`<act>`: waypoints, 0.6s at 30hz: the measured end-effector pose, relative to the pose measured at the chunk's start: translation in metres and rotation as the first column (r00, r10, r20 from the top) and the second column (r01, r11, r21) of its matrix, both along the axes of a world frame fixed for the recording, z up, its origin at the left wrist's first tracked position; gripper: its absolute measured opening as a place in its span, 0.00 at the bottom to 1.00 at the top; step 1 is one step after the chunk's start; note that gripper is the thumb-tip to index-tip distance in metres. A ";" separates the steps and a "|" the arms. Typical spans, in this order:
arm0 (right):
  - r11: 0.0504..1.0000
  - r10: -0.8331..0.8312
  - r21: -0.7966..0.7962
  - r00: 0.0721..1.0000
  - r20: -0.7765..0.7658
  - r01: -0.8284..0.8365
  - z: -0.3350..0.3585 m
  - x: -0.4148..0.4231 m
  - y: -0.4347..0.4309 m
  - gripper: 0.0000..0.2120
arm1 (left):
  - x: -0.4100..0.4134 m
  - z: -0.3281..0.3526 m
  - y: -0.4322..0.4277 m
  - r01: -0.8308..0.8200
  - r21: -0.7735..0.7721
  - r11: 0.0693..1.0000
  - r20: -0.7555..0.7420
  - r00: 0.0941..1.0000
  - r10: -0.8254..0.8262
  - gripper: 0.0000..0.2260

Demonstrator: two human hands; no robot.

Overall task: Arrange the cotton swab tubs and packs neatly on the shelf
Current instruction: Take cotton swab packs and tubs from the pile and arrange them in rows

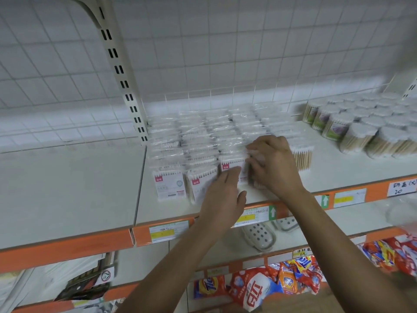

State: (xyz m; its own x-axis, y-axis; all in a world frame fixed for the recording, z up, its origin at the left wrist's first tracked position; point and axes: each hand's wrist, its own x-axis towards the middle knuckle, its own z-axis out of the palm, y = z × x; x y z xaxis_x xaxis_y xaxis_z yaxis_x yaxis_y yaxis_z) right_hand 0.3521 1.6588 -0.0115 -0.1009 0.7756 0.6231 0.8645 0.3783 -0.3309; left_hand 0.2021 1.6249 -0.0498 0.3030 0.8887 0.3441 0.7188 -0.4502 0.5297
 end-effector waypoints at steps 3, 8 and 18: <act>0.994 -0.105 0.004 0.994 -0.031 0.105 0.001 0.007 -0.009 0.12 | 0.002 -0.002 0.004 0.013 0.003 1.000 -0.046 0.999 -0.013 0.25; 0.991 -0.127 -0.043 0.992 0.014 0.128 -0.010 0.015 -0.012 0.12 | 0.012 0.001 0.001 -0.003 0.033 0.999 -0.063 0.998 0.005 0.22; 0.998 -0.058 -0.031 0.998 0.003 0.058 -0.011 0.040 -0.022 0.13 | 0.044 0.006 0.004 -0.102 0.067 0.993 0.061 0.993 0.098 0.14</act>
State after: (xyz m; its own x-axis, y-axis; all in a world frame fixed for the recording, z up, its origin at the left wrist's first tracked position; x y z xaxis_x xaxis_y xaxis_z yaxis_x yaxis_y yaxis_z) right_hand 0.3919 1.6364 -0.0226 -0.0568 0.7989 0.5988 0.8854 0.3174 -0.3395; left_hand 0.2459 1.6288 -0.0438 0.1922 0.8868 0.4203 0.7314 -0.4150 0.5412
